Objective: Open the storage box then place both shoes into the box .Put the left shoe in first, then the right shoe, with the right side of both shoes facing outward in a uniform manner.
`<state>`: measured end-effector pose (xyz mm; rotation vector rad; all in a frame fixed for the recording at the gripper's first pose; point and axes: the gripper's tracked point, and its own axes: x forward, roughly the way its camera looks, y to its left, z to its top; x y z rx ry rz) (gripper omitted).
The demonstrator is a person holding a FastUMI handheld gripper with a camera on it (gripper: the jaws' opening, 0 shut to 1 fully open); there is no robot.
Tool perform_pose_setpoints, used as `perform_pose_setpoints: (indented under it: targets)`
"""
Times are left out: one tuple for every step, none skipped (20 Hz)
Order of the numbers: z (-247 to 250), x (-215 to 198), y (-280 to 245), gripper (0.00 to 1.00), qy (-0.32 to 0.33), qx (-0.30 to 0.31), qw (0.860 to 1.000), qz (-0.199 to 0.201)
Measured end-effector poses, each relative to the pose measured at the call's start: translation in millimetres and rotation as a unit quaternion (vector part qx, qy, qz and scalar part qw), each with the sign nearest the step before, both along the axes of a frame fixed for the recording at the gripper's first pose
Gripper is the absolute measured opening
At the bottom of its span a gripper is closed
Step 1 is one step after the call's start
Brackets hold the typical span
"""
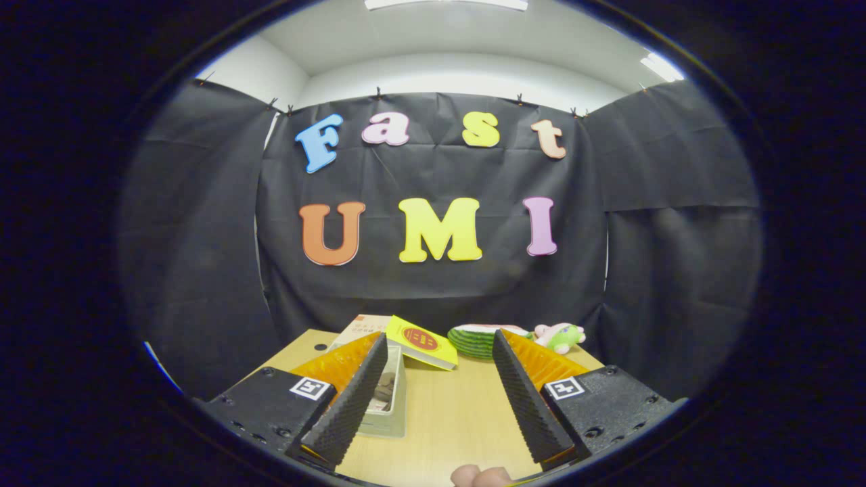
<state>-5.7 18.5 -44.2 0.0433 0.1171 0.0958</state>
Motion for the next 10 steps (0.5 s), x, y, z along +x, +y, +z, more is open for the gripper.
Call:
perform_pose_setpoints:
  targets:
    - [-3, -3, -7, 1.00, -0.002, 0.008, 1.000, -0.004]
    - [-4, -6, -14, 1.00, -0.008, 0.011, 1.000, -0.009]
    - [-5, -7, -21, 1.00, -0.014, 0.012, 1.000, -0.013]
    - [-6, -10, -26, 1.00, -0.020, 0.012, 1.000, -0.016]
    - [-7, -12, -29, 1.00, -0.026, 0.011, 0.999, -0.017]
    - [-8, -14, -28, 1.00, -0.028, 0.012, 0.999, -0.012]
    - [-11, -15, -29, 1.00, -0.026, 0.013, 1.000, -0.006]
    - [-12, -16, -30, 1.00, -0.024, 0.013, 1.000, -0.004]
    - [-15, -18, -33, 1.00, -0.023, 0.014, 1.000, -0.002]
    - [-16, -19, -34, 1.00, -0.025, 0.014, 1.000, -0.001]
